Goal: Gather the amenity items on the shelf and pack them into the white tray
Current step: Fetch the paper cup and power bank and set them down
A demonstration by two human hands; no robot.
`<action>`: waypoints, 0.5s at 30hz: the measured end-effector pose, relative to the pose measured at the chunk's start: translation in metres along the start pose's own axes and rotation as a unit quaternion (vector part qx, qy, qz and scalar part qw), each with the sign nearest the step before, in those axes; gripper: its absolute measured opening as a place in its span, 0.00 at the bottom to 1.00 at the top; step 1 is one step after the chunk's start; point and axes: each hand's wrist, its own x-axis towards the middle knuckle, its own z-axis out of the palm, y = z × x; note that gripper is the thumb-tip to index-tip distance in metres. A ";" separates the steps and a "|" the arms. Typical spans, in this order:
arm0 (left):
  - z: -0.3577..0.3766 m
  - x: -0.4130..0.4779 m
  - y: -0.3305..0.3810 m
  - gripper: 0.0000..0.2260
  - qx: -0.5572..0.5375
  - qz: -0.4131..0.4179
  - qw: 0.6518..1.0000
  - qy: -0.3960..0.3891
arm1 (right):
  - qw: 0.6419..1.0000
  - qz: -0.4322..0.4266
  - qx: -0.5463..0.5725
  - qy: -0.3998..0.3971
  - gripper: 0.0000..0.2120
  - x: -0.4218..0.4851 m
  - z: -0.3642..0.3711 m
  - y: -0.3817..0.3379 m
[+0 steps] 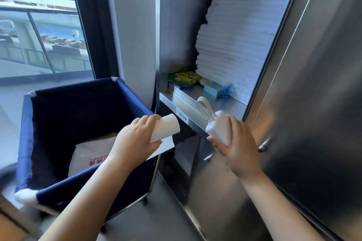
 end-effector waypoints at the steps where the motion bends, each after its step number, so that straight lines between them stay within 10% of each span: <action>1: 0.005 0.007 -0.002 0.26 0.000 -0.003 1.000 -0.001 | 1.000 0.000 -0.001 -0.007 0.35 0.007 0.007 0.004; 15: 0.114 0.204 -0.050 0.27 -0.074 0.096 0.992 -0.021 | 0.992 0.092 -0.083 -0.012 0.39 0.131 0.121 0.066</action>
